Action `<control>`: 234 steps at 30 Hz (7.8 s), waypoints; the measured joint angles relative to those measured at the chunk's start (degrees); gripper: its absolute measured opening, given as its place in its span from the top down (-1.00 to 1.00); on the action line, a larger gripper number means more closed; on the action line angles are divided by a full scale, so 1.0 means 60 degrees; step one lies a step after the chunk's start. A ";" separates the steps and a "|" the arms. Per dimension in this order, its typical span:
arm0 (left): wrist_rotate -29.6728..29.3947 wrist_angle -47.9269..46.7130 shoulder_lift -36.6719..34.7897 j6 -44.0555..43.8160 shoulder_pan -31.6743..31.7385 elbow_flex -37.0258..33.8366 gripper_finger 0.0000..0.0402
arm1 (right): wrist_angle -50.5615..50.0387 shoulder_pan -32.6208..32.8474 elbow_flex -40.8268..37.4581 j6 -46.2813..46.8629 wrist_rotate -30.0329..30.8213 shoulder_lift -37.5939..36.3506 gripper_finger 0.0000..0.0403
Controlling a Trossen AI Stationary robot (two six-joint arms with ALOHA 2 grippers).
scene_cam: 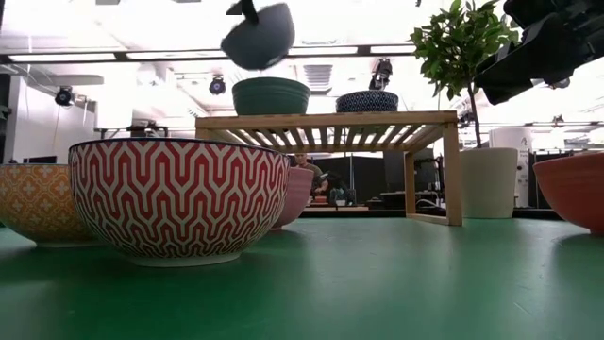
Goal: Place and stack bowls onto a shelf
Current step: Stack the light blue bowl on top of the green bowl on the shelf, then stack the blue patterned bowl on top of the yellow patterned bowl on the shelf
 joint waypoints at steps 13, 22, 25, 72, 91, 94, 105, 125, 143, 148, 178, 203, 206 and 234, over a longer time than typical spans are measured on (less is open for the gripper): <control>0.1192 0.0172 0.0080 0.0172 0.0716 -0.0092 0.99 | -0.0004 0.0000 0.0000 -0.0001 0.0000 -0.0010 0.69; 0.1129 0.0677 0.0080 0.0125 0.0768 -0.0838 0.95 | -0.0004 0.0000 0.0000 0.0007 -0.0001 -0.0010 0.69; 0.0962 0.0849 0.0077 0.0094 0.0818 -0.1055 0.95 | -0.0004 0.0000 0.0000 0.0007 -0.0004 -0.0010 0.69; 0.0970 0.9491 -0.3176 0.0391 0.0505 -0.6633 0.66 | 0.0484 0.0006 0.0000 0.0495 -0.0011 -0.0006 0.69; 0.0982 1.0400 -0.2668 -0.0297 0.0908 -0.7777 0.80 | 0.0426 0.0004 0.0000 0.0431 -0.0018 0.0008 0.69; 0.1093 1.0211 -0.2620 -0.0507 0.0908 -0.7759 0.80 | 0.0426 0.0004 0.0000 0.0433 -0.0018 0.0008 0.69; 0.1314 0.9877 -0.2571 -0.0886 0.0879 -0.7759 0.80 | 0.0426 0.0004 0.0000 0.0404 -0.0022 0.0008 0.69; 0.1327 0.9599 -0.2550 -0.1445 0.0672 -0.7759 0.80 | 0.0423 0.0004 0.0000 0.0397 -0.0018 0.0016 0.69; 0.1218 1.0566 -0.3254 -0.1376 -0.1133 -0.8134 0.80 | 0.0426 0.0004 -0.0001 0.0193 -0.0018 0.0016 0.69; 0.1191 1.1514 -0.4064 -0.1199 -0.1901 -0.9197 0.80 | 0.0542 0.0004 -0.0015 0.0343 0.0009 0.0016 0.69; -0.0582 1.8984 -0.7293 -0.0345 -0.3004 -1.5046 0.80 | 0.1917 -0.2473 0.6970 -0.1319 0.3676 0.7130 0.69; -0.0813 1.7980 -0.8163 -0.0327 -0.3008 -1.5277 0.80 | 0.0348 -0.3756 0.9399 -0.0761 0.4158 0.9760 0.96; -0.0810 1.7981 -0.8172 -0.0346 -0.3008 -1.5277 0.80 | 0.0355 -0.3756 0.9388 -0.0746 0.4160 0.9760 0.96; -0.0760 1.7937 -0.8189 -0.0519 -0.3015 -1.5246 0.80 | -0.0516 -0.1294 0.8949 -0.1101 0.4428 0.7763 0.96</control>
